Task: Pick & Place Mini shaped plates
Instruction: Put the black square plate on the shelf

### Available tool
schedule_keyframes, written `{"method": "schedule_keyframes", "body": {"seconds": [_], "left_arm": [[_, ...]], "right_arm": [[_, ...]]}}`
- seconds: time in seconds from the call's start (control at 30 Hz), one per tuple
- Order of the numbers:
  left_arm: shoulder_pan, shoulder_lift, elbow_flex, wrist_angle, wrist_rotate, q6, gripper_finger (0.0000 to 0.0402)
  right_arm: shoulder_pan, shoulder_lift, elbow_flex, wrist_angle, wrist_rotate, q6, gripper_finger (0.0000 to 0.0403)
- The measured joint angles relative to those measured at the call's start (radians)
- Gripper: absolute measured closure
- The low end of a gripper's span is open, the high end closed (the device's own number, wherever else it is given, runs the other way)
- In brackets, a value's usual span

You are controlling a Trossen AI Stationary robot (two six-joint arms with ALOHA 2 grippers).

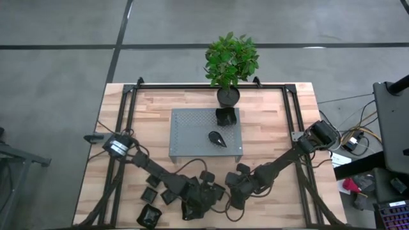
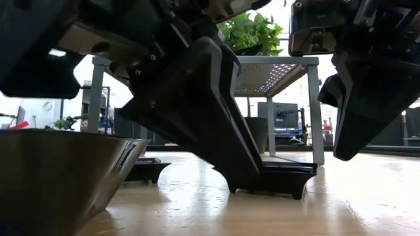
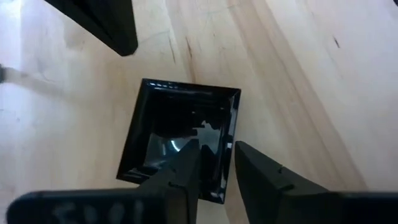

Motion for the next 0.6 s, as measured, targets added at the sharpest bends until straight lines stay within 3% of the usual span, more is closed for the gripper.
{"method": "schedule_keyframes", "body": {"seconds": [0.43,0.6], "left_arm": [[0.004,0.015,-0.001,0.001,0.007,-0.007,0.0326],[0.005,0.015,0.0,0.0,-0.009,-0.009,0.0376]], "right_arm": [[0.0,-0.001,0.0,0.0,0.0,0.0,0.0394],[0.0,-0.001,0.0,0.0,0.0,0.0,0.0394]]}}
